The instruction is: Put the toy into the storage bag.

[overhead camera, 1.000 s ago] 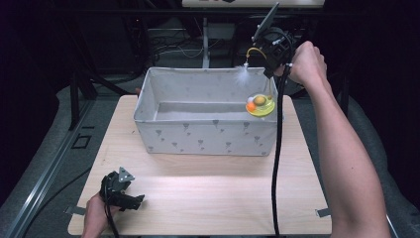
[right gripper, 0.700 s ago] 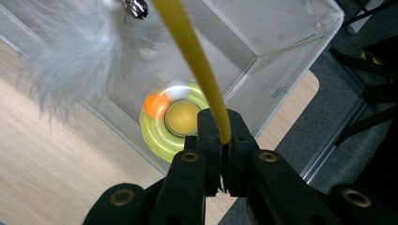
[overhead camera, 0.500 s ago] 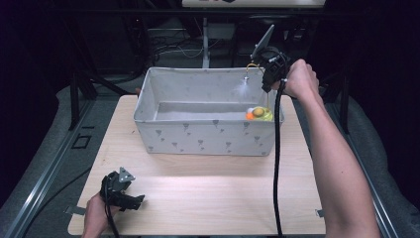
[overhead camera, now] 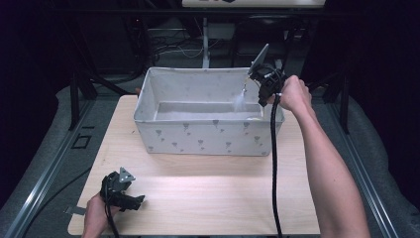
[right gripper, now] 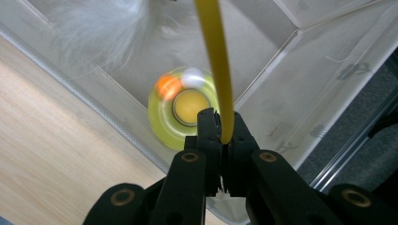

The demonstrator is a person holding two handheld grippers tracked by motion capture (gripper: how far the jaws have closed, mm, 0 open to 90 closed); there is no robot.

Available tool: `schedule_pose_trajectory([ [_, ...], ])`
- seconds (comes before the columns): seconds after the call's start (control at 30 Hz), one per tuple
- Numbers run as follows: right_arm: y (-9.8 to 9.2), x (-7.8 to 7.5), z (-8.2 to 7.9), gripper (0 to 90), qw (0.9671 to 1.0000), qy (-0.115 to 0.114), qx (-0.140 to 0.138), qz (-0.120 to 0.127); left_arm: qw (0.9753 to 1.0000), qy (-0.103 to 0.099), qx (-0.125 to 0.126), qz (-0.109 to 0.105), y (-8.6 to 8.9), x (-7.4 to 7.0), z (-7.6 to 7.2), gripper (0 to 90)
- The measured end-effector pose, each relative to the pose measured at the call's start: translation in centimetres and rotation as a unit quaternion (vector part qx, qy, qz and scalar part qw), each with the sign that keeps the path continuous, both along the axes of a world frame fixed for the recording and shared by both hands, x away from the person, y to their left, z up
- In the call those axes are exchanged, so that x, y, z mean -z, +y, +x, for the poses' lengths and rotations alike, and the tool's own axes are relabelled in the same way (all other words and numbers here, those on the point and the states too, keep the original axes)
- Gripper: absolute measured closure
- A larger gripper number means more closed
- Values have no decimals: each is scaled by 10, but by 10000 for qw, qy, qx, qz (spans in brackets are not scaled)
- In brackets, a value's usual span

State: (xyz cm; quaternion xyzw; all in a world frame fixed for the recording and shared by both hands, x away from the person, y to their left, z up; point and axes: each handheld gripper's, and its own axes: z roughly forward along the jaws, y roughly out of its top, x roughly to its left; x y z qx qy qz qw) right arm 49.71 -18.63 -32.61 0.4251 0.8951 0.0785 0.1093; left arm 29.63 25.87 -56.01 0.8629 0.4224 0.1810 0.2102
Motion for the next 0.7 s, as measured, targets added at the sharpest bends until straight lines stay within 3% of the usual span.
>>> schedule_pose_trajectory([
  [0.7,-18,39,-2,877,9989,453,139,-4,9999,81,65,50,-2,2,0,44],
])
